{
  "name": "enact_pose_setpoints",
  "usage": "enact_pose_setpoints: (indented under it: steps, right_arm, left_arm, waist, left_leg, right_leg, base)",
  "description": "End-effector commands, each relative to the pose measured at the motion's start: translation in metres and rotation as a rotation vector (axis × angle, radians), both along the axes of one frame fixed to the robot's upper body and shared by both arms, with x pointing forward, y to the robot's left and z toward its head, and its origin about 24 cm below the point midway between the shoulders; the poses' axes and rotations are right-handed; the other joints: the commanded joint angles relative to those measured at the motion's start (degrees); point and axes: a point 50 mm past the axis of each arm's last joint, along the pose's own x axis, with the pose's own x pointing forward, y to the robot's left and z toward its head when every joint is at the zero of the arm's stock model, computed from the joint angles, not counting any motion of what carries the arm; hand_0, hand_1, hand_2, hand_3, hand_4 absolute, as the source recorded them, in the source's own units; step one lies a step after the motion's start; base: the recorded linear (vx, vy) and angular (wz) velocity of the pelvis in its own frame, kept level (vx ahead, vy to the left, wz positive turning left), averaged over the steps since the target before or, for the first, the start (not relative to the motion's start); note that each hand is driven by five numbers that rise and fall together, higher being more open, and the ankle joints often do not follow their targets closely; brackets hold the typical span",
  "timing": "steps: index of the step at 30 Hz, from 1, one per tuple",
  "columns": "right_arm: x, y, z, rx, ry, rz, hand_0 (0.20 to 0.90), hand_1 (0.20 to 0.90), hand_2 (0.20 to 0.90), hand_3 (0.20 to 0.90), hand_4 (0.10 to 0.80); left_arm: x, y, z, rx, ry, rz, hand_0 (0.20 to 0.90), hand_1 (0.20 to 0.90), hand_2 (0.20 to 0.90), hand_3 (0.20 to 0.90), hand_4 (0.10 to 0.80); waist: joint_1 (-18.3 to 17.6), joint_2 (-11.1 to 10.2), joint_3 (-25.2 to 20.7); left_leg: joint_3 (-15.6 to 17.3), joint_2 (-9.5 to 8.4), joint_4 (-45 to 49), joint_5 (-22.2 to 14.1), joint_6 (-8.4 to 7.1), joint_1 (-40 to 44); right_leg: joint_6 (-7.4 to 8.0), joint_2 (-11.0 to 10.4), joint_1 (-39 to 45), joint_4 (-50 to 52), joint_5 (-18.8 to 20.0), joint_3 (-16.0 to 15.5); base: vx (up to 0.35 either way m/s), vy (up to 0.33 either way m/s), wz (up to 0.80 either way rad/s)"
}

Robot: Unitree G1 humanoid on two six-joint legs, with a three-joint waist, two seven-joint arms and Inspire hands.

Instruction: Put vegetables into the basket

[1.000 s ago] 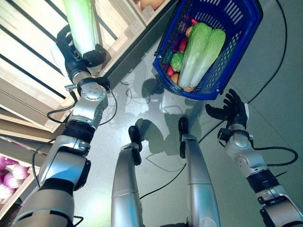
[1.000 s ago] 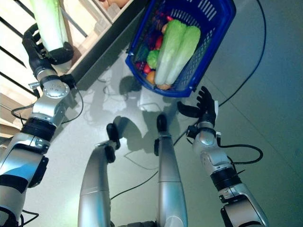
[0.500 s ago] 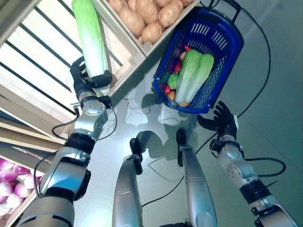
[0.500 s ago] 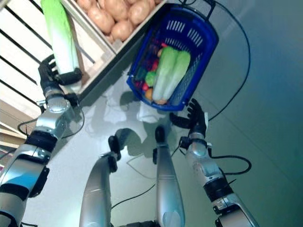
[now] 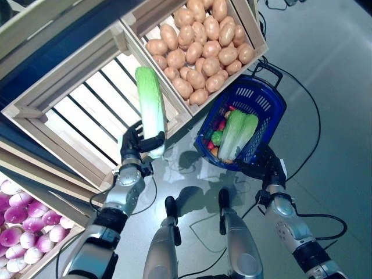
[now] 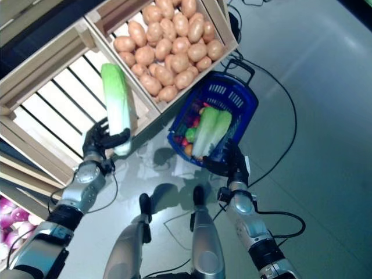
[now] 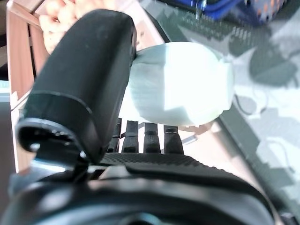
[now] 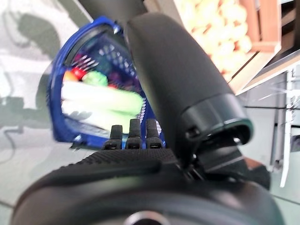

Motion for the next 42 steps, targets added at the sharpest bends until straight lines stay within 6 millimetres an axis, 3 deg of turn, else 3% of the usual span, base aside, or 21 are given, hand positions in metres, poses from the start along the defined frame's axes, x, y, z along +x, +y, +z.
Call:
enact_pose_setpoints:
  steps: [1,12,19,24,42]
  right_arm:
    - [-0.01,-0.008,0.026,0.003,-0.204,0.076,0.9,0.9,0.9,0.9,0.8]
    - [-0.029,0.012,0.006,0.304,-0.151,0.38,0.9,0.9,0.9,0.9,0.8]
    - [-0.028,0.027,0.005,0.479,-0.123,0.536,0.9,0.9,0.9,0.9,0.8]
    - [-0.021,0.039,0.015,0.611,-0.153,0.629,0.9,0.9,0.9,0.9,0.8]
    - [-0.014,0.066,0.039,0.792,-0.237,0.812,0.9,0.9,0.9,0.9,0.8]
  left_arm:
    - [-0.005,-0.011,0.032,0.008,-0.234,-0.032,0.3,0.3,0.3,0.3,0.4]
    - [-0.04,-0.001,-0.01,0.139,-0.1,-0.096,0.3,0.3,0.3,0.3,0.4]
    - [-0.043,-0.007,-0.012,0.216,-0.081,-0.216,0.3,0.3,0.3,0.3,0.4]
    - [-0.041,-0.011,-0.013,0.297,-0.057,-0.317,0.3,0.3,0.3,0.3,0.4]
    - [-0.046,-0.033,-0.021,0.423,0.015,-0.749,0.3,0.3,0.3,0.3,0.4]
  waist:
    - [1.59,2.68,-8.03]
    - [4.16,1.88,-17.18]
    - [5.4,1.5,-20.37]
    - [6.09,1.46,-21.98]
    - [6.05,1.79,-24.82]
  left_leg:
    - [0.39,-2.61,-2.13,-0.91,0.02,-0.13]
    - [0.37,-1.68,-9.44,0.21,-0.44,8.62]
    - [0.71,-1.43,-9.88,-0.73,-0.5,11.19]
    - [0.75,-1.24,-10.06,-1.73,-0.26,13.19]
    - [1.0,-0.51,-10.06,-3.23,-0.34,15.57]
  right_leg:
    - [-1.82,0.19,6.53,-4.38,-1.07,-5.26]
    - [-0.61,-0.27,15.36,-11.64,1.72,-9.12]
    - [-0.16,-0.49,17.94,-13.57,2.37,-10.11]
    - [-0.03,-0.4,19.29,-13.09,1.65,-10.37]
    - [0.7,-0.28,21.15,-13.87,1.07,-8.84]
  base:
    - [0.053,-0.043,0.13]
    - [0.063,-0.049,0.13]
    - [0.042,-0.03,0.05]
    - [0.039,-0.03,0.0]
    - [0.005,-0.005,0.0]
